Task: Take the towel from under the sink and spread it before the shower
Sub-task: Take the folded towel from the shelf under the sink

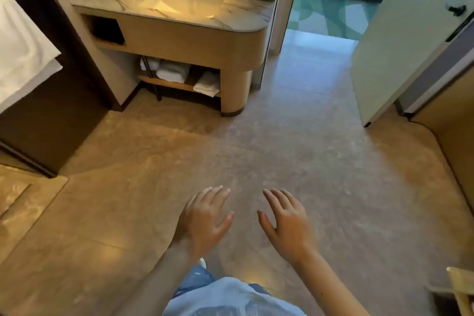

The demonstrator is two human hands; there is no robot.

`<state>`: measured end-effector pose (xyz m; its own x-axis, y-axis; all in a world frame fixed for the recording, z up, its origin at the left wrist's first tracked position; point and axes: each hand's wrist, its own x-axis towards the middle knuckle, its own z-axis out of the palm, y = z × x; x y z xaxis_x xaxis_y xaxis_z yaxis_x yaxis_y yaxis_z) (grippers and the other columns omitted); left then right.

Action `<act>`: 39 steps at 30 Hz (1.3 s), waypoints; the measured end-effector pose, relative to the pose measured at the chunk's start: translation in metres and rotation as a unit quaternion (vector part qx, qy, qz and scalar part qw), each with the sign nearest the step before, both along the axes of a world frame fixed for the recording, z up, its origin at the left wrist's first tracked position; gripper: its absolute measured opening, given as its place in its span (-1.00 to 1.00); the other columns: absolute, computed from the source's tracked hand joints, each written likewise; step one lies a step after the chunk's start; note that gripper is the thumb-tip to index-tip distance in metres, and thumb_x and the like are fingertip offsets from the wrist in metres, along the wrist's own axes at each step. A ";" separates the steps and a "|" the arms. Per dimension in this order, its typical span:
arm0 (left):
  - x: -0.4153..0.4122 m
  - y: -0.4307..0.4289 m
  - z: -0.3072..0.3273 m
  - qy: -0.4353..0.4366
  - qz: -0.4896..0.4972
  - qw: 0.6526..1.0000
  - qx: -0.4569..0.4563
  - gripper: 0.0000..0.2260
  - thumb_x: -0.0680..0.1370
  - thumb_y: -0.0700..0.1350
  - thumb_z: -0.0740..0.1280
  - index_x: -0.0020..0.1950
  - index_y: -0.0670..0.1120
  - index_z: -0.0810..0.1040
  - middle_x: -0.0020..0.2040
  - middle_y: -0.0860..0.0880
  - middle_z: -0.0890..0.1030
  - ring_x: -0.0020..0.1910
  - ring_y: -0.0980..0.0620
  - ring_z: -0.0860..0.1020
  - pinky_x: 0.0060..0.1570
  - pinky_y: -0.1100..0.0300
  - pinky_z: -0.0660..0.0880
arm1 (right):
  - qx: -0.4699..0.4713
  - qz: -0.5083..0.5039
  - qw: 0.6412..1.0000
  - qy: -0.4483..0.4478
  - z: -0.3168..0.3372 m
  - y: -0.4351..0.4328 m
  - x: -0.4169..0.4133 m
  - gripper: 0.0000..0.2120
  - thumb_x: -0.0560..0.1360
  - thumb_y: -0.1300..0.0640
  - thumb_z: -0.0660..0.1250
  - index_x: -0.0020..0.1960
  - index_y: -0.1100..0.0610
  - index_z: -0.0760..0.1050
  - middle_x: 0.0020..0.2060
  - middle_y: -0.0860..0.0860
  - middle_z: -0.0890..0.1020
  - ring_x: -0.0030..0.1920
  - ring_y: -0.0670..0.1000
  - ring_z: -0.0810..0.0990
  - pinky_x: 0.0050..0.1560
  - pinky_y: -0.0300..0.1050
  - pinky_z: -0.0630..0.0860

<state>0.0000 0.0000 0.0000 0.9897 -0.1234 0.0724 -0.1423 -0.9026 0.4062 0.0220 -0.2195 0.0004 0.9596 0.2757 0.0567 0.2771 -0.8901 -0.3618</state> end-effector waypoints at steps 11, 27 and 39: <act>0.038 0.090 0.002 -0.012 0.072 0.997 -0.011 -0.53 0.54 0.13 0.15 0.36 -0.04 0.50 0.29 -0.03 0.57 0.28 -0.04 0.50 0.19 0.03 0.48 | 0.017 0.050 0.998 -0.023 -0.002 0.087 0.064 -0.53 0.59 -0.11 0.20 0.38 0.13 0.48 0.31 0.06 0.55 0.37 0.15 0.45 0.35 0.13 0.41; 0.181 0.307 0.018 -0.011 0.045 0.999 0.002 -0.48 0.56 0.17 0.10 0.43 -0.04 0.43 0.39 -0.04 0.49 0.40 -0.06 0.40 0.33 -0.01 0.35 | 0.040 0.009 0.997 -0.070 0.000 0.292 0.197 -0.54 0.59 -0.15 0.16 0.33 0.11 0.51 0.25 0.03 0.60 0.29 0.08 0.52 0.29 0.05 0.45; 0.307 0.343 -0.010 0.019 0.020 0.999 -0.023 -0.51 0.55 0.16 0.14 0.39 -0.03 0.47 0.33 -0.02 0.53 0.33 -0.06 0.47 0.27 0.00 0.38 | 0.030 -0.003 0.998 -0.058 -0.017 0.339 0.323 -0.58 0.56 -0.08 0.26 0.32 0.12 0.52 0.22 0.03 0.61 0.25 0.08 0.54 0.25 0.04 0.48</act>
<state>0.3074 0.3427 -0.0098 0.9959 -0.0805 0.0400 -0.0899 -0.8876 0.4517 0.3447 0.1198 -0.0166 0.9474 0.2622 0.1836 0.3144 -0.8702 -0.3794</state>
